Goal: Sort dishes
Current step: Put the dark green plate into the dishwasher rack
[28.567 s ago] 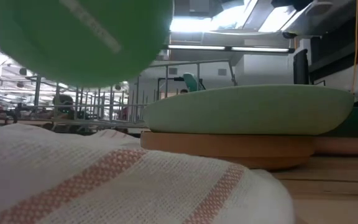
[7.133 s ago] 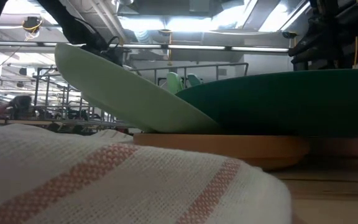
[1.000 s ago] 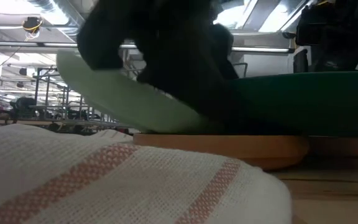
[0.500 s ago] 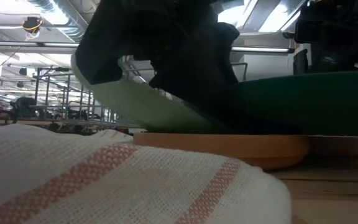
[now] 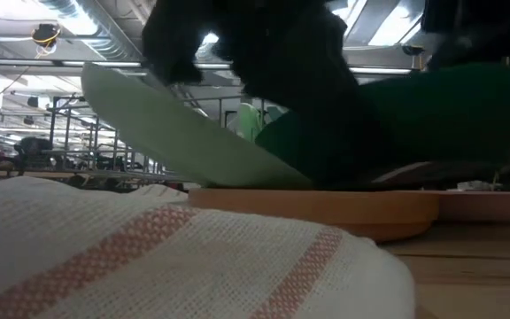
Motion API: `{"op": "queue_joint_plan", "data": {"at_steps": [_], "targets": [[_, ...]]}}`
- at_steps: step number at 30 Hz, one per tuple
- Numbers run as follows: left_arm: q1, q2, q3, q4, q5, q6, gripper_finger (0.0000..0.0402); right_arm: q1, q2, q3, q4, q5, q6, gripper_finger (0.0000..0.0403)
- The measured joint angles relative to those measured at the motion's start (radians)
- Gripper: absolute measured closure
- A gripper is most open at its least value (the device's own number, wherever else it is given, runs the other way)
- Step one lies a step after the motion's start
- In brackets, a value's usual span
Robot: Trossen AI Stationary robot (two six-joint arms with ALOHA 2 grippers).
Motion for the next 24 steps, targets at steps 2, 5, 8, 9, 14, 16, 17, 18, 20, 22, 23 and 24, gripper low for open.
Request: {"op": "queue_joint_plan", "data": {"at_steps": [2, 5, 8, 9, 14, 16, 17, 18, 20, 22, 23, 24], "targets": [[0.0, -0.003, 0.0, 0.048, 0.001, -0.019, 0.0397, 0.0, -0.042, 0.0, 0.0, 0.007, -0.028, 0.0317], [0.0, -0.017, 0.0, 0.114, 0.005, -0.041, 0.0398, 0.001, -0.11, 0.0, -0.005, 0.034, -0.065, 0.0317], [0.0, -0.027, 0.0, 0.167, 0.012, -0.044, 0.0398, 0.001, -0.181, 0.0, -0.002, 0.071, -0.107, 0.0317], [0.0, -0.033, 0.0, 0.173, 0.015, -0.051, 0.0399, 0.001, -0.204, 0.0, -0.004, 0.082, -0.124, 0.0317], [0.007, -0.063, 0.0, 0.22, 0.015, -0.109, 0.0399, 0.001, -0.315, 0.0, -0.004, 0.146, -0.204, 0.0317], [0.009, -0.073, 0.0, 0.23, 0.018, -0.137, 0.0399, 0.001, -0.355, 0.0, -0.007, 0.179, -0.232, 0.0317], [0.01, -0.078, 0.0, 0.242, 0.018, -0.156, 0.0399, 0.0, -0.373, 0.0, -0.007, 0.192, -0.247, 0.0317], [0.01, -0.085, 0.0, 0.247, 0.022, -0.169, 0.0399, 0.0, -0.391, 0.0, -0.009, 0.205, -0.26, 0.0317], [0.011, -0.095, 0.0, 0.271, 0.018, -0.201, 0.0399, 0.0, -0.422, 0.0, -0.014, 0.234, -0.295, 0.0317], [0.011, -0.114, 0.0, 0.281, 0.022, -0.233, 0.0399, 0.0, -0.448, 0.0, -0.02, 0.254, -0.335, 0.0317], [0.013, -0.128, 0.0, 0.281, 0.019, -0.258, 0.0399, 0.0, -0.461, 0.0, -0.022, 0.266, -0.359, 0.0317], [0.015, -0.144, 0.0, 0.28, 0.021, -0.28, 0.0399, 0.0, -0.474, 0.0, -0.024, 0.28, -0.382, 0.0317]]}}
